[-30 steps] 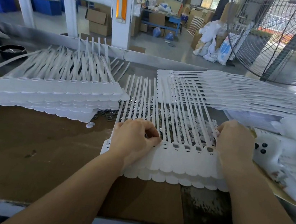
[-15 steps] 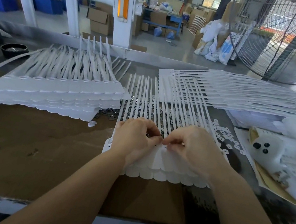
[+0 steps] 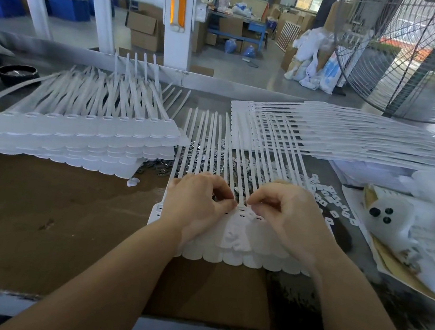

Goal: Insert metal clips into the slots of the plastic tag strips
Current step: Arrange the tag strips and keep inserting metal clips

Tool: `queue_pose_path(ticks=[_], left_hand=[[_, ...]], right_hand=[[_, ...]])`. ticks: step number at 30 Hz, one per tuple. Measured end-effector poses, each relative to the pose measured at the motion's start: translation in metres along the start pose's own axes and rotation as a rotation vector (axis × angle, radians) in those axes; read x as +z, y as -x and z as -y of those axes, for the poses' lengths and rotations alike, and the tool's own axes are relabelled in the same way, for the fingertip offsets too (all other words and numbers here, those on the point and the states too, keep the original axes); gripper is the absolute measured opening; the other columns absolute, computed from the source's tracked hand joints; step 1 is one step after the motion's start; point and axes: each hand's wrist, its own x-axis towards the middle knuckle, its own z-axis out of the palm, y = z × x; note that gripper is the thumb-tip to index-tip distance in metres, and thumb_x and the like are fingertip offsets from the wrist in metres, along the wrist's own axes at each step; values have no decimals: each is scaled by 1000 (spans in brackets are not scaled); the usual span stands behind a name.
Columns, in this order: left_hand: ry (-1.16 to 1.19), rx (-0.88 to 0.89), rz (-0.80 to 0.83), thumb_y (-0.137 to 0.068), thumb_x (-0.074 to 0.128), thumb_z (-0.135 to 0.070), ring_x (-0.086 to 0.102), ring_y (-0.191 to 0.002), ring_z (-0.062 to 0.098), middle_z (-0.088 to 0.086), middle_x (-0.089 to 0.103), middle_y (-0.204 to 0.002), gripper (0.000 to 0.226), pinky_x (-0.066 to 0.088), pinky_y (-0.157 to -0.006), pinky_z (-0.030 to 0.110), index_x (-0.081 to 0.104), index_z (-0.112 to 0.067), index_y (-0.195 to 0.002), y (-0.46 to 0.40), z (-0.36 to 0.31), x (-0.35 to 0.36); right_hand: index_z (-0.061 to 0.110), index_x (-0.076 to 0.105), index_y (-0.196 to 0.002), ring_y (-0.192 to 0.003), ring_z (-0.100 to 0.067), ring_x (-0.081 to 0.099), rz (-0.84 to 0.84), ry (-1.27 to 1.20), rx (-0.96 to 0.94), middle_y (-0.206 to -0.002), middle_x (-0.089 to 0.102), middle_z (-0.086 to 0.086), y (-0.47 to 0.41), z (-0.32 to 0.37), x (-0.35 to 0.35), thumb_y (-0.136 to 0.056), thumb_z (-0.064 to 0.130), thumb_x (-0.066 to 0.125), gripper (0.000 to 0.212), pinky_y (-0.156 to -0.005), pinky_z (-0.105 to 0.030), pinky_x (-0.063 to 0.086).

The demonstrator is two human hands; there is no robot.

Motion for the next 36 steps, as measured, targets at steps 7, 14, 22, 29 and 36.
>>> queue_pose_path(ticks=[7,14,22,29,36], left_hand=[[2,14,6,-79,67,-45,52,-88,5,-18,61,-85,12,19,-82,26,58,-42,-71,-1,0,-1],[10,12,8,-79,68,-43,52,-85,4,-19,61,-82,17,21,-82,26,56,-43,-67,0,0,-1],[13,8,15,-80,67,-44,51,-85,4,-19,60,-85,12,22,-82,27,58,-42,-71,0,-1,-3],[-77,224,-36,-86,59,-45,37,-90,1,-25,47,-81,9,14,-83,25,67,-45,-90,8,-7,2],[-144,333,104,-87,50,-54,34,-94,4,-25,44,-92,23,15,-85,28,65,-49,-104,6,-6,2]], right_hand=[[14,74,-89,-78,0,64,-68,-104,141,-83,71,5,1,-7,-3,-81,5,68,14,-72,-7,49],[16,72,-89,-80,0,64,-123,-212,252,-86,70,5,1,-13,-2,-81,2,68,17,-71,-8,48],[24,69,-92,-66,-3,54,-99,-144,212,-78,62,11,0,-13,1,-90,5,55,23,-59,-7,42],[24,66,-85,-74,3,59,-163,-146,164,-78,64,15,1,-12,10,-86,7,63,17,-68,-8,44],[24,68,-78,-72,0,63,-186,-241,232,-75,68,10,2,-14,8,-81,9,70,16,-66,-6,46]])
